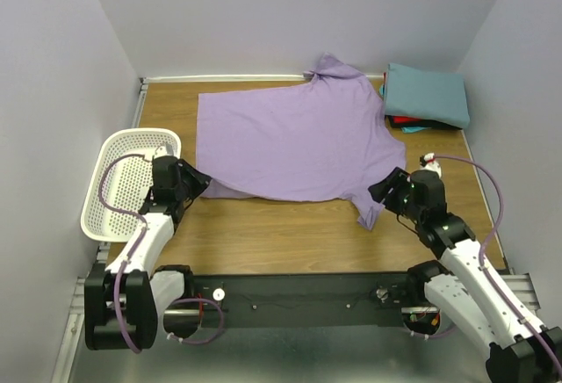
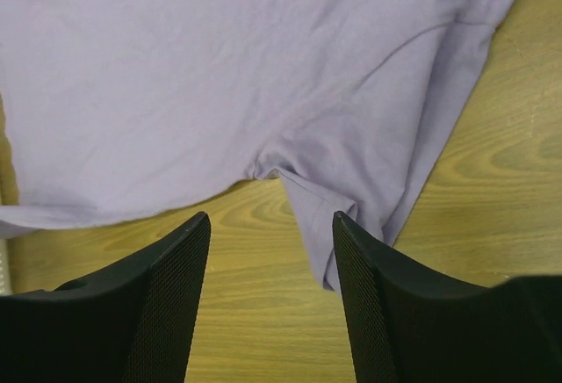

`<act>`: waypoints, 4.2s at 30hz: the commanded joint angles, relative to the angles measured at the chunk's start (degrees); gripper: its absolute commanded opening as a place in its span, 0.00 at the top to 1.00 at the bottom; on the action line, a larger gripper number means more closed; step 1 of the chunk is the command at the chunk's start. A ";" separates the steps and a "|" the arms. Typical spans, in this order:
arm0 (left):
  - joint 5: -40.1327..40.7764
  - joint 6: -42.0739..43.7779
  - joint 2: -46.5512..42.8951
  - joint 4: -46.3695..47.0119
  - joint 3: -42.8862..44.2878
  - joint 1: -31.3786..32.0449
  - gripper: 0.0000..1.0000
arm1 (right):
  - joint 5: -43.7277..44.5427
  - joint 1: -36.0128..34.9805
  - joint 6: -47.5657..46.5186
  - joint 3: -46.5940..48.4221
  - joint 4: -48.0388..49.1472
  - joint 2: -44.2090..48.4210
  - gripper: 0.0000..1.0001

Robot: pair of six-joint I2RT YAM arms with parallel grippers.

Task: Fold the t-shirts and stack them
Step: Flatten the tshirt out

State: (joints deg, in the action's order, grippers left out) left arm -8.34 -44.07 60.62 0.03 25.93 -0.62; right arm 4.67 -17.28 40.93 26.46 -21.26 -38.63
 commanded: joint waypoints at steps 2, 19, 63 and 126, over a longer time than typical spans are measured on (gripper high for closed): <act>4.82 -1.63 -6.12 -3.37 0.08 0.10 0.73 | 4.46 0.14 0.38 4.39 -2.30 -2.32 0.34; 2.89 3.02 -5.78 -4.69 2.36 0.10 0.96 | 24.70 6.72 4.87 11.86 1.56 -29.91 0.49; 2.27 0.30 0.11 -4.16 0.70 2.03 0.73 | 15.90 19.56 -3.57 11.42 -1.41 -28.87 0.71; 28.56 -23.60 1.02 -28.60 5.45 24.44 0.69 | -2.21 -8.47 -5.60 23.20 11.85 -53.57 0.63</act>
State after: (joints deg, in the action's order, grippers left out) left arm 21.76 -65.93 67.00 -26.33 32.88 23.70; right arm 3.14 -25.43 35.48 51.13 -10.11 -94.43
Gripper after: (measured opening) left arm 0.315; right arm 0.368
